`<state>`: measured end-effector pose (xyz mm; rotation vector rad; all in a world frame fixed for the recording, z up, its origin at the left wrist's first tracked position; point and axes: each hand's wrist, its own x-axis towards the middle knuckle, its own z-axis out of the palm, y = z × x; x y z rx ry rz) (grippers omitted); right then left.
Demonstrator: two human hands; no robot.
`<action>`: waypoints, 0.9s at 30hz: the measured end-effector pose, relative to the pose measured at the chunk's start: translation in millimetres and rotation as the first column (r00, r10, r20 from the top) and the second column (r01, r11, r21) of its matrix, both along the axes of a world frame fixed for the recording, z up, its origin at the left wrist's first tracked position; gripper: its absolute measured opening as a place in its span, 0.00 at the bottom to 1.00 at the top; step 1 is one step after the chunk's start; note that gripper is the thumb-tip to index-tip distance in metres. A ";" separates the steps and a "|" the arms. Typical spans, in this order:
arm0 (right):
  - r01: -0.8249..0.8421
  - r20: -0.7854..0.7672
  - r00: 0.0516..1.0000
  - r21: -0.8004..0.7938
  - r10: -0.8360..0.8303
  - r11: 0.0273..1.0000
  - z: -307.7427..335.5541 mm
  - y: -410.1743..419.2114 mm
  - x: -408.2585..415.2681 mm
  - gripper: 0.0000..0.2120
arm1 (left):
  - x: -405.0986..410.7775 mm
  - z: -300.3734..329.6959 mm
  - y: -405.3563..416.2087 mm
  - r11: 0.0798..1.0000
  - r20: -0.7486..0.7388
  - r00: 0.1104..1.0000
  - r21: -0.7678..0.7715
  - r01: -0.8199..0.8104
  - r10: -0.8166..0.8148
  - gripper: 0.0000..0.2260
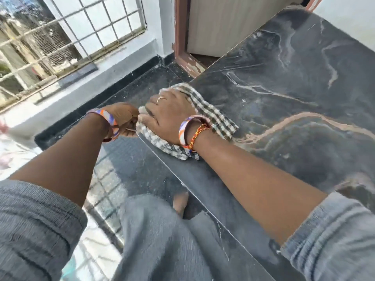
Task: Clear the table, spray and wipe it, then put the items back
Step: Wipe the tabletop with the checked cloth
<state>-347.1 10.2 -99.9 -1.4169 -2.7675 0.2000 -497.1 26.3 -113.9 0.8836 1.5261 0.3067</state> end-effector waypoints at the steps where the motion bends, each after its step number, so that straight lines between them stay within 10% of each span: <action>1: -0.002 -0.001 1.000 -0.015 0.002 1.000 -2.7 -13.2 -3.0 0.22 | -1.1 4.2 -9.8 0.994 0.002 0.996 0.060 -0.088 0.088 0.13; 4: 0.040 0.040 0.998 -0.050 -0.038 0.998 -10.8 -46.9 0.0 0.28 | 5.4 17.4 -37.7 0.910 -0.009 0.947 0.281 -0.305 0.320 0.12; 8: 0.089 0.096 0.992 -0.046 -0.085 0.995 -15.3 -94.4 23.5 0.29 | 26.9 23.1 -69.3 0.763 -0.319 0.825 0.616 -0.194 0.467 0.13; 12: 0.194 0.117 0.975 -0.025 -0.190 0.981 -14.1 -154.6 56.1 0.29 | 68.6 44.1 -104.3 0.602 -0.305 0.773 0.789 -0.121 0.556 0.14; 19: 0.394 0.114 0.913 0.011 -0.392 0.919 -11.1 -260.7 126.6 0.27 | 178.5 51.1 -165.7 0.424 -0.439 0.898 0.818 0.389 0.024 0.15; 27: 0.714 0.188 0.686 0.013 -0.703 0.701 -16.1 -390.9 215.9 0.27 | 262.9 46.5 -225.6 0.188 -0.585 0.721 0.714 0.675 -0.371 0.16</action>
